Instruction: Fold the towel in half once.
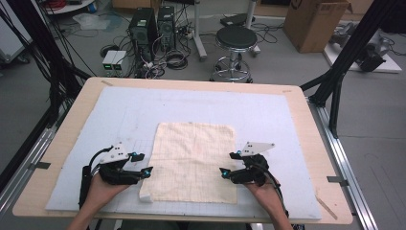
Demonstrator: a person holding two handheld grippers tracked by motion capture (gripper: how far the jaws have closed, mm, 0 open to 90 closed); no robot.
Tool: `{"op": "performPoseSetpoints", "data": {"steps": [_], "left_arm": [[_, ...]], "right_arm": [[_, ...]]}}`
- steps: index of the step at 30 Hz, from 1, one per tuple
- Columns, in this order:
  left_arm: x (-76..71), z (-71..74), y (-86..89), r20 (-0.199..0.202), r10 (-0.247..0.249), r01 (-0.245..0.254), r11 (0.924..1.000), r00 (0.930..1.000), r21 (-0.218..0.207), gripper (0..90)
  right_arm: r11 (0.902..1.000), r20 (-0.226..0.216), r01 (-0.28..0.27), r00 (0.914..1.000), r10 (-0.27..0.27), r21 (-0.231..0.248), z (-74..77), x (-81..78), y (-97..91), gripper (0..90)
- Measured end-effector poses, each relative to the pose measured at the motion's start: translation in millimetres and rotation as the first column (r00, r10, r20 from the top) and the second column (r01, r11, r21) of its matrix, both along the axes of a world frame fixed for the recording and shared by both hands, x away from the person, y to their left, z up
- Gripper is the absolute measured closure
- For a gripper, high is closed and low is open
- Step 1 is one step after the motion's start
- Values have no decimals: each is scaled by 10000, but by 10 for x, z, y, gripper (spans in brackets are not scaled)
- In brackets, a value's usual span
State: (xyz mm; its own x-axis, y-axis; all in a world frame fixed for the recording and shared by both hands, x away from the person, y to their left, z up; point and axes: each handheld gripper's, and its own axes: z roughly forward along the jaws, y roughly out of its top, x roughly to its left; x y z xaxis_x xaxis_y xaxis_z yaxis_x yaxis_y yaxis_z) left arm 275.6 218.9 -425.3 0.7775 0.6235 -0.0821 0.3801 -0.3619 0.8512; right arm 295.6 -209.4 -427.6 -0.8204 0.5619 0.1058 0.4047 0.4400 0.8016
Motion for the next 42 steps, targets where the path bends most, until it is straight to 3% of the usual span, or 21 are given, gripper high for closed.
{"op": "performPoseSetpoints", "data": {"steps": [4, 8, 10, 12, 13, 21, 25, 28, 35, 38, 42], "left_arm": [[120, 46, 5, -81, 179, -181, 9997, 9998, -154, 402], [281, 90, -42, -106, 252, -250, 9996, 9996, 140, 409], [363, 96, -59, -236, 306, -309, 9994, 9993, -146, 412], [438, 106, -81, -301, 358, -359, 9994, 9989, -27, 412], [486, 107, -100, -308, 456, -461, 9988, 9985, -160, 413], [801, 190, -159, -435, 823, -833, 9963, 9957, -214, 423], [956, 217, -182, -426, 1140, -1146, 9933, 9926, -123, 437], [1083, 220, -194, -452, 1323, -1317, 9911, 9902, 176, 445], [1305, 213, -215, -461, 1992, -1976, 9796, 9789, 368, 489], [1362, 163, -219, -410, 2423, -2415, 9701, 9693, 235, 495], [1435, 68, -235, -713, 2821, -2820, 9593, 9567, 115, 527]], "right_arm": [[9995, -110, 304, 9995, -303, 7, 31, 145, -30, 268], [9985, -101, 535, 9985, -536, -71, 59, 275, -21, 259], [9982, -54, 594, 9982, -595, -60, 55, 336, -16, 273], [9976, -107, 699, 9975, -699, 1, 61, 390, -21, 282], [9972, -101, 745, 9972, -744, 17, 67, 413, -26, 289], [9907, -159, 1362, 9906, -1361, 61, 146, 657, -104, 386], [9867, -226, 1628, 9864, -1628, -51, 171, 810, -133, 447], [9836, -197, 1803, 9834, -1805, -107, 193, 938, -140, 495], [9776, -322, 2058, 9778, -2073, -438, 226, 1188, -122, 590], [9763, -270, 2099, 9770, -2115, -532, 200, 1263, -111, 607], [9723, -410, 2250, 9729, -2277, -628, 143, 1323, -121, 627]]}}
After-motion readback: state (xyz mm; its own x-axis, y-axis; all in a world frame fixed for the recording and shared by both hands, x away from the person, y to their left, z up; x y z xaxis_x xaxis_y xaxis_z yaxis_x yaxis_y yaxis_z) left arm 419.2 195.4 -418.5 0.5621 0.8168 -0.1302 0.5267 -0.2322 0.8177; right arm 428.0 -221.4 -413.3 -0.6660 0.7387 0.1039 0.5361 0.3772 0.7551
